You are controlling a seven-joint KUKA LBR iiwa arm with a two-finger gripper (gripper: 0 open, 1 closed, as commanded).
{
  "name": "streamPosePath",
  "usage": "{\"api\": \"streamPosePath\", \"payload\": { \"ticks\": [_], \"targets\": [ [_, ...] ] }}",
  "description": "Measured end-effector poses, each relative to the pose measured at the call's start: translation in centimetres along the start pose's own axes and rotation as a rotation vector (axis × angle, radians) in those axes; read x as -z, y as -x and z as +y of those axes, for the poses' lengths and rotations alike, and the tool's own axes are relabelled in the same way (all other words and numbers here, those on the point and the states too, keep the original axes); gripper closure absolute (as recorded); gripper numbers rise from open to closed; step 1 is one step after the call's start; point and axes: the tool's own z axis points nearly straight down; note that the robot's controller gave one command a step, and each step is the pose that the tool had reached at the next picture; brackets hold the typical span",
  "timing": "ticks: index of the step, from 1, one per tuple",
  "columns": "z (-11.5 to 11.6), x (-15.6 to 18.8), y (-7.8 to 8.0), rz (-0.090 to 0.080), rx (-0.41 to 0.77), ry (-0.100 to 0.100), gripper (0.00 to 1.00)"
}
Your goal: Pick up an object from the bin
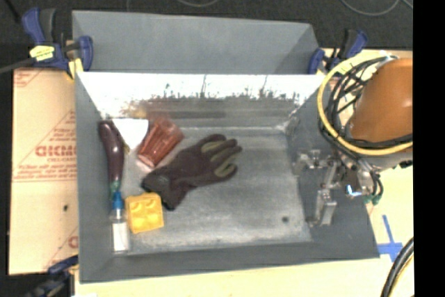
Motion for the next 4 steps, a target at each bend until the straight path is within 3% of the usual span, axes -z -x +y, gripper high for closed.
{"api": "streamPosePath", "payload": {
  "ticks": [2,3,4],
  "targets": [
    [1.4,-0.6,0.5,-0.011,0.052,-0.004,0.00],
    [4.4,-5.4,1.3,-0.013,0.142,-0.002,0.00],
    [6.1,-6.9,5.3,-0.007,0.061,-0.002,0.00]
  ]
}}
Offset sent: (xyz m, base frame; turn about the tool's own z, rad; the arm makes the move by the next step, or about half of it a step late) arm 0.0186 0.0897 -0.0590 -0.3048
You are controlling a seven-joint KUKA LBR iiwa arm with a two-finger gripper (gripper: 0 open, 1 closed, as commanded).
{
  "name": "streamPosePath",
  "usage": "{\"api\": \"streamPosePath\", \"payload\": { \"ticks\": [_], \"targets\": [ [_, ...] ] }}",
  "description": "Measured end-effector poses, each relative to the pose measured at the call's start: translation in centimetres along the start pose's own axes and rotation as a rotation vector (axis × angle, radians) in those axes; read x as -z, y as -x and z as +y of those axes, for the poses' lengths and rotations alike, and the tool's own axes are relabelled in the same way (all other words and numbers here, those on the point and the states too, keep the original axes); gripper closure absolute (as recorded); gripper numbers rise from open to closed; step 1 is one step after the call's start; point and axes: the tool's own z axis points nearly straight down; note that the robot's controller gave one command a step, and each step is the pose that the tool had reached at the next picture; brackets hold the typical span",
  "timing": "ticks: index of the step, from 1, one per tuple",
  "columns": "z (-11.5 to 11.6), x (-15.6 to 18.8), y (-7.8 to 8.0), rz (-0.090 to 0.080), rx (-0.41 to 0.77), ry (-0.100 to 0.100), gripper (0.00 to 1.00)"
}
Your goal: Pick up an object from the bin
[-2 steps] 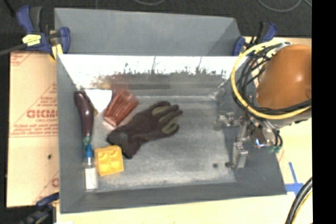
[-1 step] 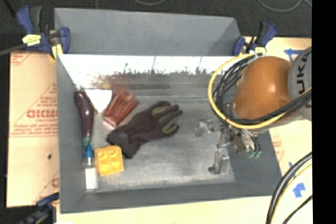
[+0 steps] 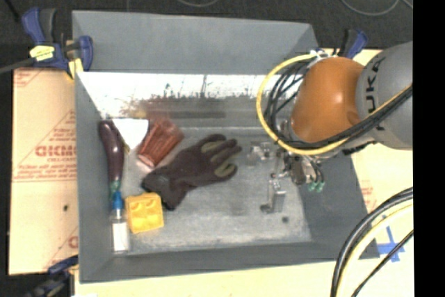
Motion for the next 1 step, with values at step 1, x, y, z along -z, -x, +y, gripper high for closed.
{"api": "streamPosePath", "payload": {
  "ticks": [1],
  "targets": [
    [2.75,-1.28,2.65,-0.016,-0.010,-0.002,0.00]
  ]
}}
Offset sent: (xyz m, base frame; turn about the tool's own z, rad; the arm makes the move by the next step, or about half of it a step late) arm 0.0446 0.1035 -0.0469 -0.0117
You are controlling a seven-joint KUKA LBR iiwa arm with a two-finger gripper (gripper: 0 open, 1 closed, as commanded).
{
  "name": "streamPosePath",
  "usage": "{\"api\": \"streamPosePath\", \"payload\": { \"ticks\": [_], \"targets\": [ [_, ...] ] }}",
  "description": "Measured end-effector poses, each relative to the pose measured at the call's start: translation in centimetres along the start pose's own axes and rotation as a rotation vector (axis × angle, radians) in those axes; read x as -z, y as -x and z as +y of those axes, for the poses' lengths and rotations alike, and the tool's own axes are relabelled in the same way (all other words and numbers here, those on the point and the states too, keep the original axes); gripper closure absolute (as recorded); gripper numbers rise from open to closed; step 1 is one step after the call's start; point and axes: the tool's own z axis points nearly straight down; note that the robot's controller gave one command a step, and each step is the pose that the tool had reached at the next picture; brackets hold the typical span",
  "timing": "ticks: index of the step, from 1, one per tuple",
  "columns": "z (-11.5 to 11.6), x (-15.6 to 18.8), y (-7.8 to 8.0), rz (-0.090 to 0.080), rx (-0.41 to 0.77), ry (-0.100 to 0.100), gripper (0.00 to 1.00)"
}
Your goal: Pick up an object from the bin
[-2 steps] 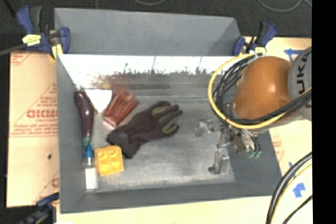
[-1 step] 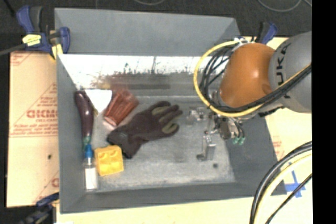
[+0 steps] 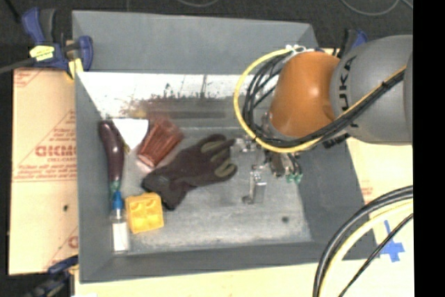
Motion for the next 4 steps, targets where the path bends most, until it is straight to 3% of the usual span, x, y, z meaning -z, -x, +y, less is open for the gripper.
{"api": "streamPosePath", "payload": {
  "ticks": [1,2,3,4],
  "targets": [
    [4.6,-2.1,1.2,0.009,0.010,0.002,0.00],
    [6.2,-5.0,2.3,0.001,0.021,0.006,0.00],
    [9.1,-6.6,1.7,0.001,-0.299,0.001,1.00],
    [9.1,-6.6,1.7,0.001,-0.295,0.000,1.00]
  ]
}}
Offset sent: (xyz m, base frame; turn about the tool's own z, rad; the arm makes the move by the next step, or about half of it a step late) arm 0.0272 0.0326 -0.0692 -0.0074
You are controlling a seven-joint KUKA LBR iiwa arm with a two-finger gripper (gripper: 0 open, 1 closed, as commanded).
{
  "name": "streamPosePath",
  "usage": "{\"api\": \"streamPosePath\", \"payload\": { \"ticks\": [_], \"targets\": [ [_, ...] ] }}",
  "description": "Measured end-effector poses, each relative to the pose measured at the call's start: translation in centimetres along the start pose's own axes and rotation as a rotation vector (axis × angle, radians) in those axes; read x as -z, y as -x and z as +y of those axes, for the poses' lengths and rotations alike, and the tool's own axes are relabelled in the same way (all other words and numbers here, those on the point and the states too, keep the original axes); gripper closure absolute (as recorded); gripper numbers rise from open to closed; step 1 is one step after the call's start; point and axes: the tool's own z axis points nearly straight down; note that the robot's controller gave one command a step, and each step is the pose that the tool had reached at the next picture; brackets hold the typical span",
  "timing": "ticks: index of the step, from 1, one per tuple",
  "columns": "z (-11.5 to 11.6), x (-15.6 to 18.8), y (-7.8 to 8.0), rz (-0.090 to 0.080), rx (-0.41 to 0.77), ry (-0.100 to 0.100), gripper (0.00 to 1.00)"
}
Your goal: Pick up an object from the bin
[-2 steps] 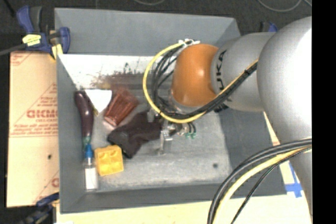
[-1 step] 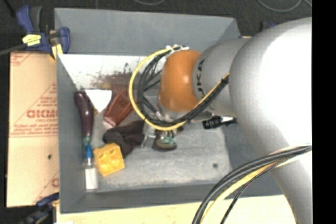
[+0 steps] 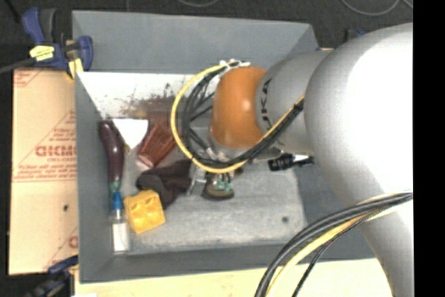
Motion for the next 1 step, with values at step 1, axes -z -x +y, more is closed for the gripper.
{"api": "streamPosePath", "payload": {
  "ticks": [1],
  "targets": [
    [0.00,0.00,0.00,0.000,0.001,0.000,1.00]
  ]
}}
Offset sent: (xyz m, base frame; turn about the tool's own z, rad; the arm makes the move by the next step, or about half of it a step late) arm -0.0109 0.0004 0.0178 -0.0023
